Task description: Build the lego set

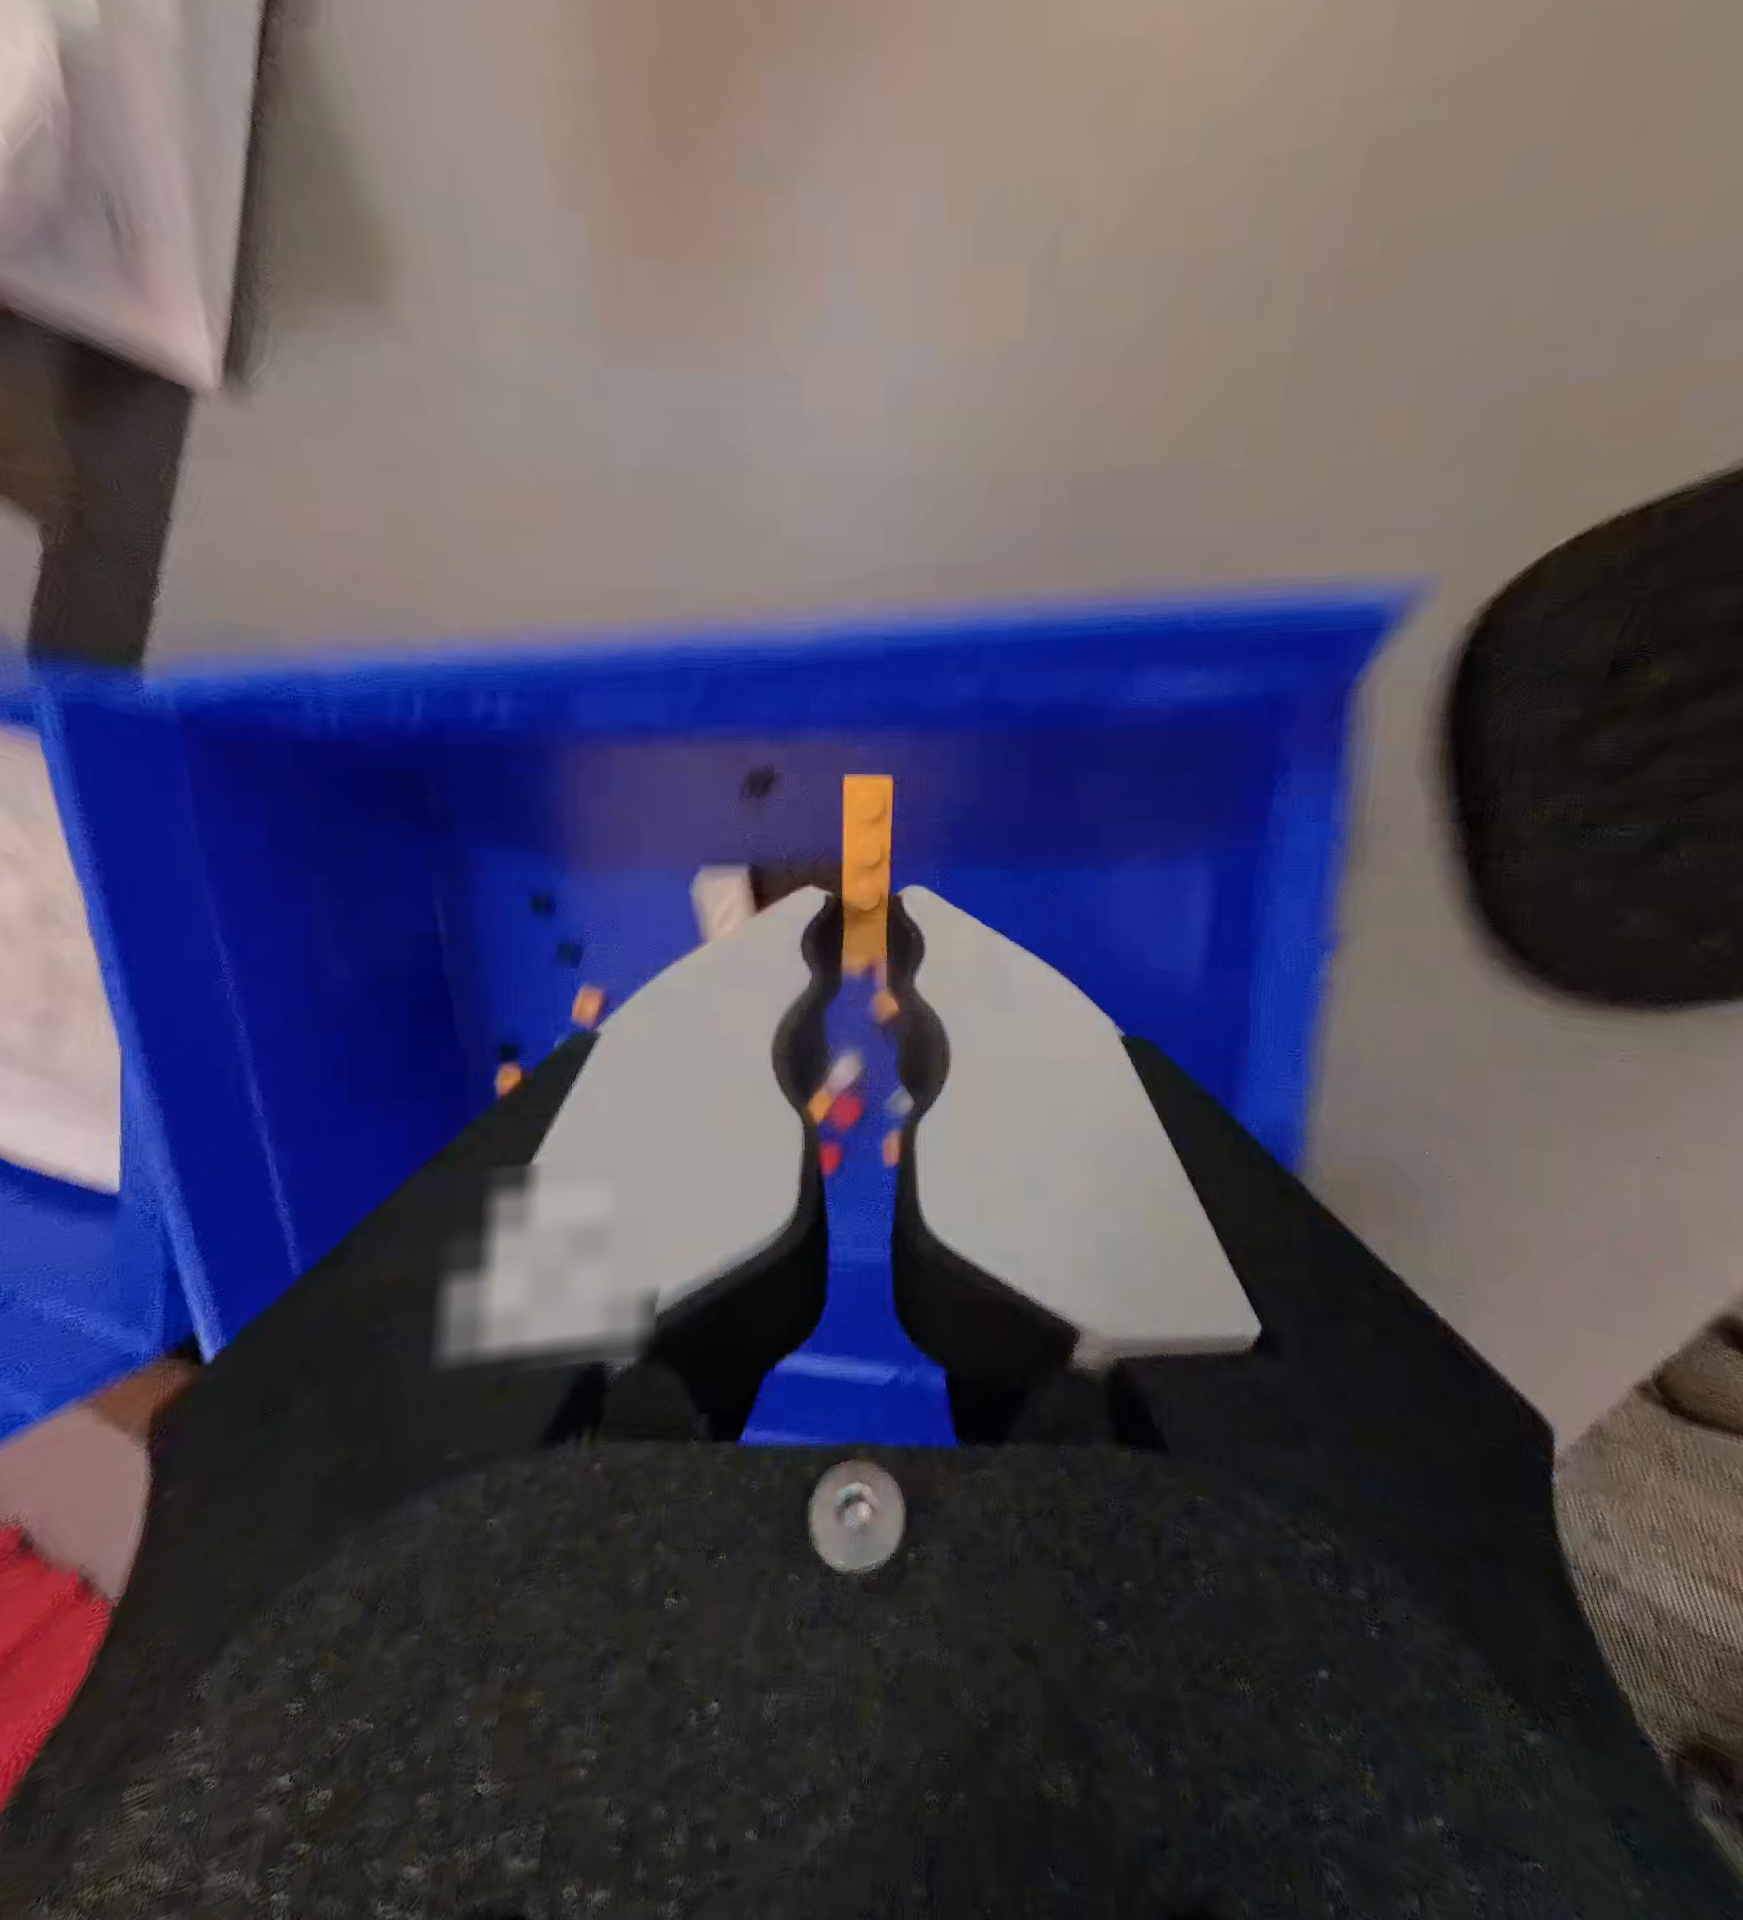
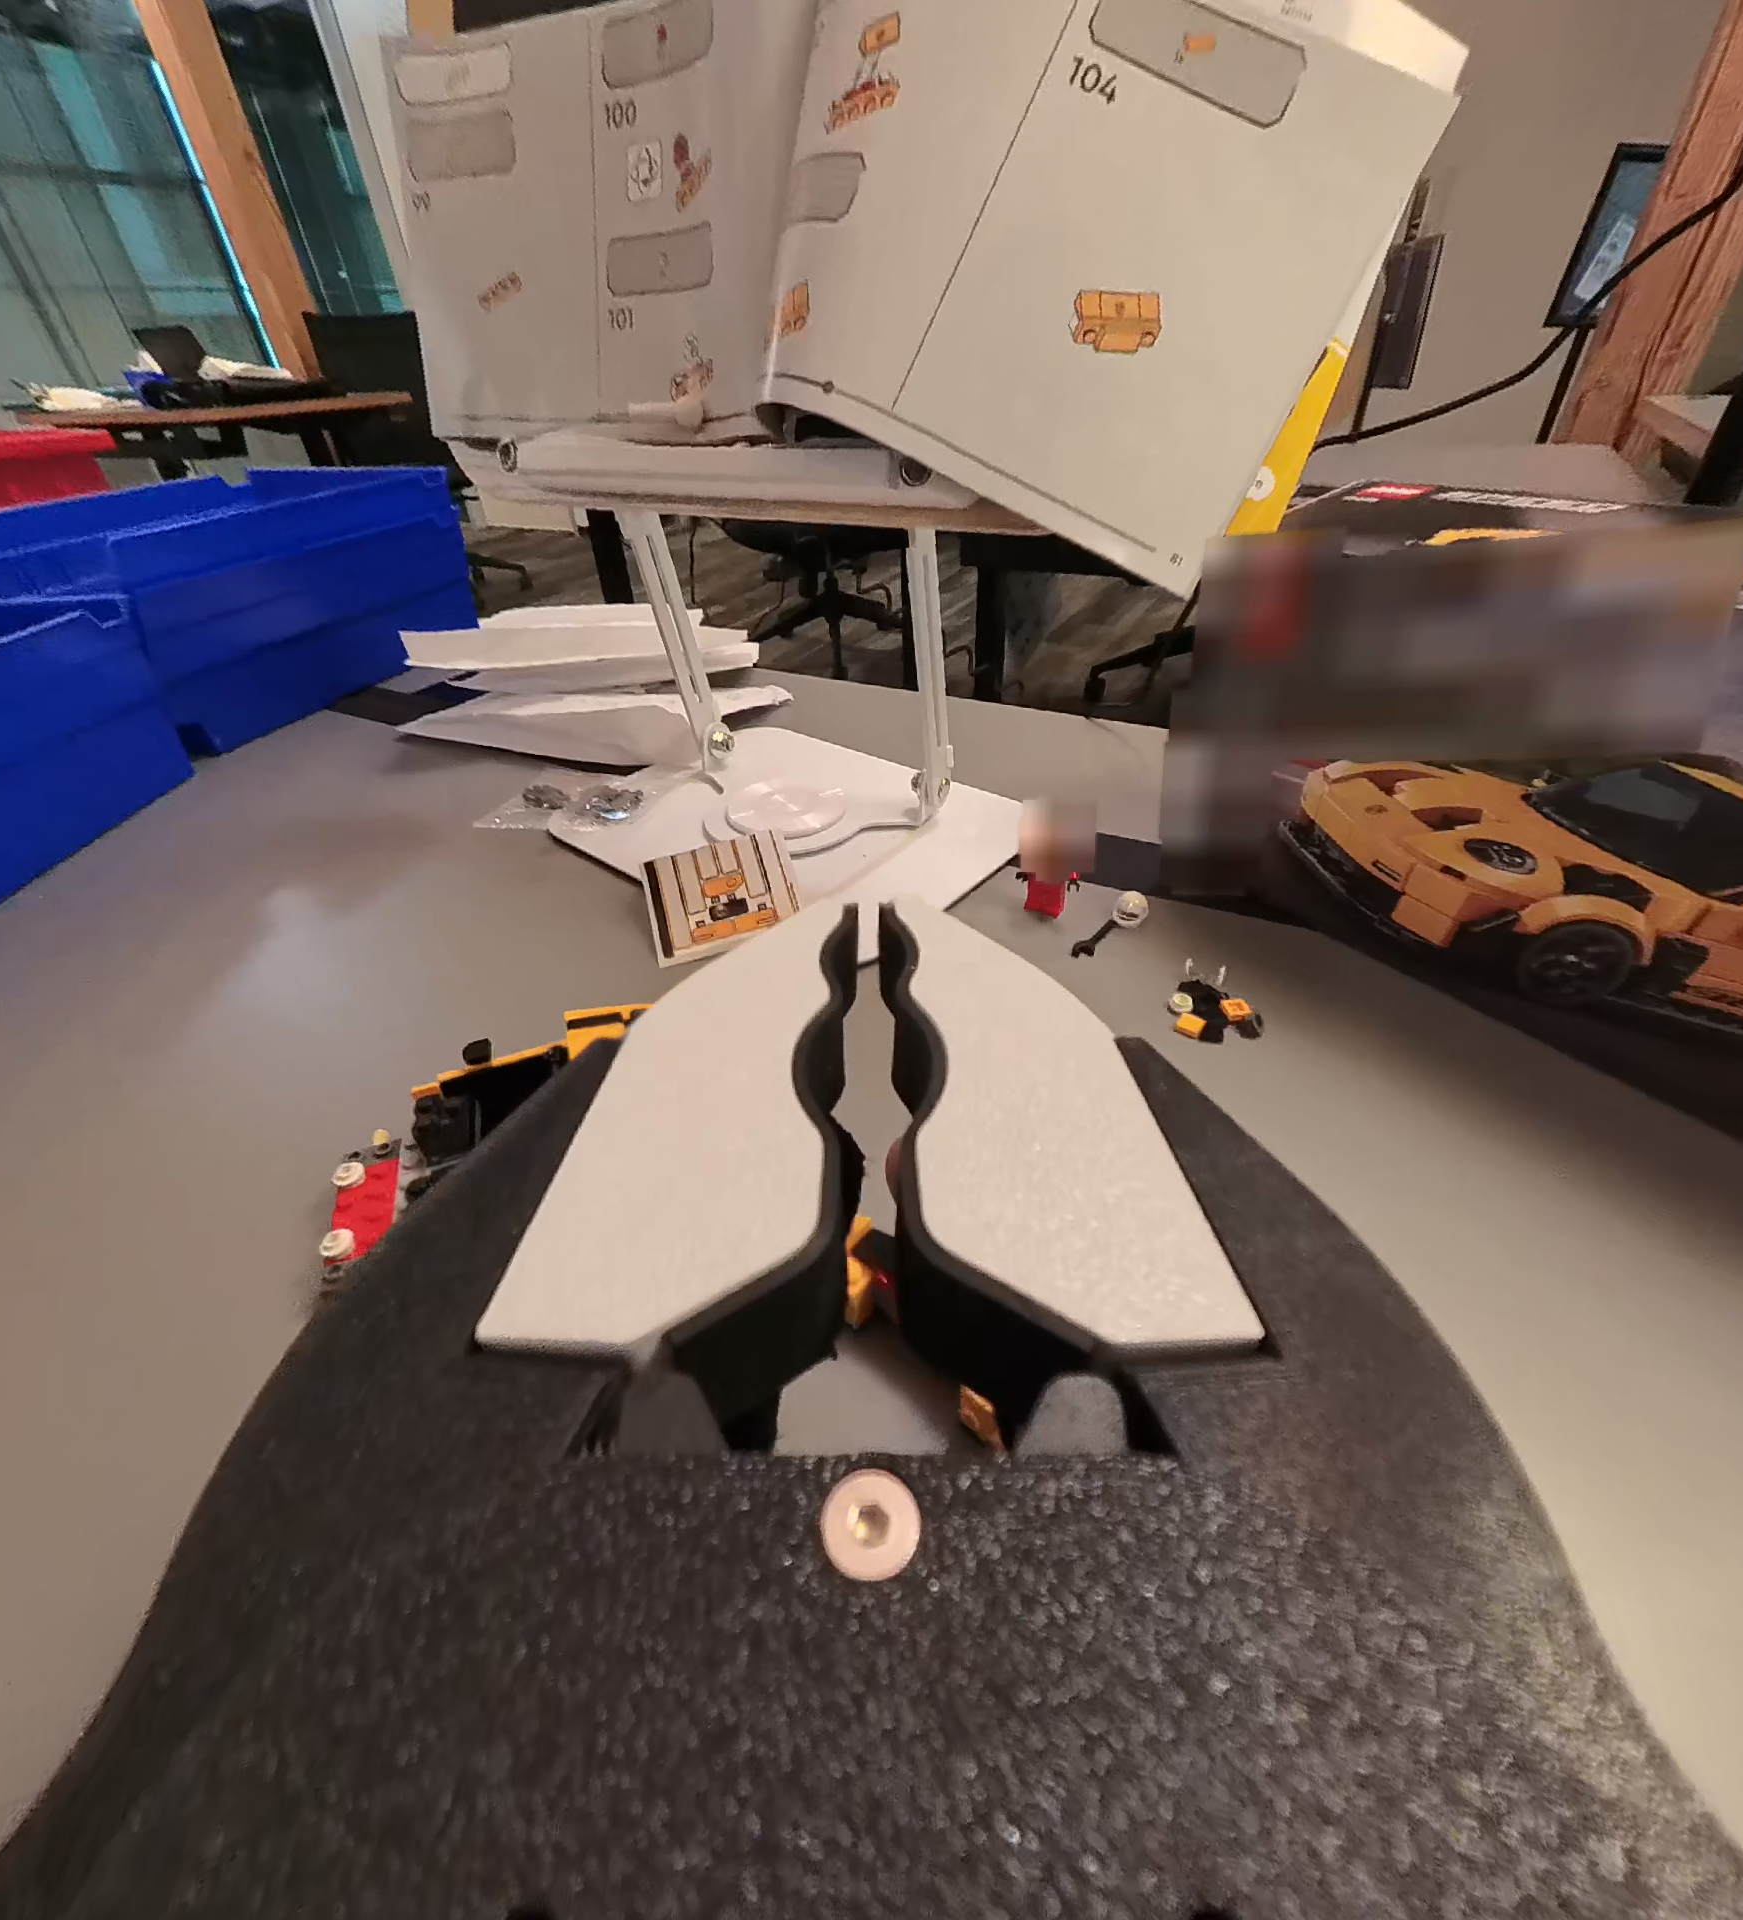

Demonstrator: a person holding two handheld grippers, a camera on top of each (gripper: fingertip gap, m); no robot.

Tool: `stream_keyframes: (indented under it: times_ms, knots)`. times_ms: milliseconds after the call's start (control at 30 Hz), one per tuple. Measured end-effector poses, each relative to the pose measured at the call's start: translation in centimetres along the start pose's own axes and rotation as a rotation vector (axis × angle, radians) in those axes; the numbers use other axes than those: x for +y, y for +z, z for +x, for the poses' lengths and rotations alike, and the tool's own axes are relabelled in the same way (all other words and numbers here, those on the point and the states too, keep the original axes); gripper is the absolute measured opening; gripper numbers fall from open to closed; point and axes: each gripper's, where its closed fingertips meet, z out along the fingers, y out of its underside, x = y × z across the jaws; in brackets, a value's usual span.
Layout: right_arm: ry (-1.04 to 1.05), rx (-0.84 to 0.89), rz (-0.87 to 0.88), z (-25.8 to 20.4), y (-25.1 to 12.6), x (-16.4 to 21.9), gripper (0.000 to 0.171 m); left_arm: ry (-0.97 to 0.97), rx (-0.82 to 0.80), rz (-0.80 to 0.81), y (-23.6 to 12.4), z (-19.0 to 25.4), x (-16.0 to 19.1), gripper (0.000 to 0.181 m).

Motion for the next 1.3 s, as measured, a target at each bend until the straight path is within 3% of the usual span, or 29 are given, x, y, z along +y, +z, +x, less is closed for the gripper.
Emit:
stream_keyframes:
  times_ms: [133, 267, 433, 667, 1300]
  knots:
    - [0.007, 0.021, 0.02, 0.2, -0.7, -1.0, 0.003, 0.106, 0.139, 0.113, 0.3, 9.3, -9.5, 0.008]
    - [-0.041, 0.051, 0.03, 0.7, -1.5, -1.5, 0.003, 0.223, 0.312, 0.16, 6.3, 18.3, -16.9, 0.008]
    - [-0.108, 0.068, 0.042, 1.2, -2.3, -1.5, 0.003, 0.294, 0.42, 0.152, 12.5, 24.2, -22.8, 0.008]
    - [-0.034, 0.035, 0.03, 1.2, -2.2, -0.9, 0.003, 0.335, 0.344, 0.077, 15.5, 24.4, -24.3, 0.008]
    - [-0.019, 0.018, -0.005, 0.6, -1.7, 0.3, 0.003, 0.332, 0.441, 0.201, 14.7, 24.5, -23.7, 0.023]
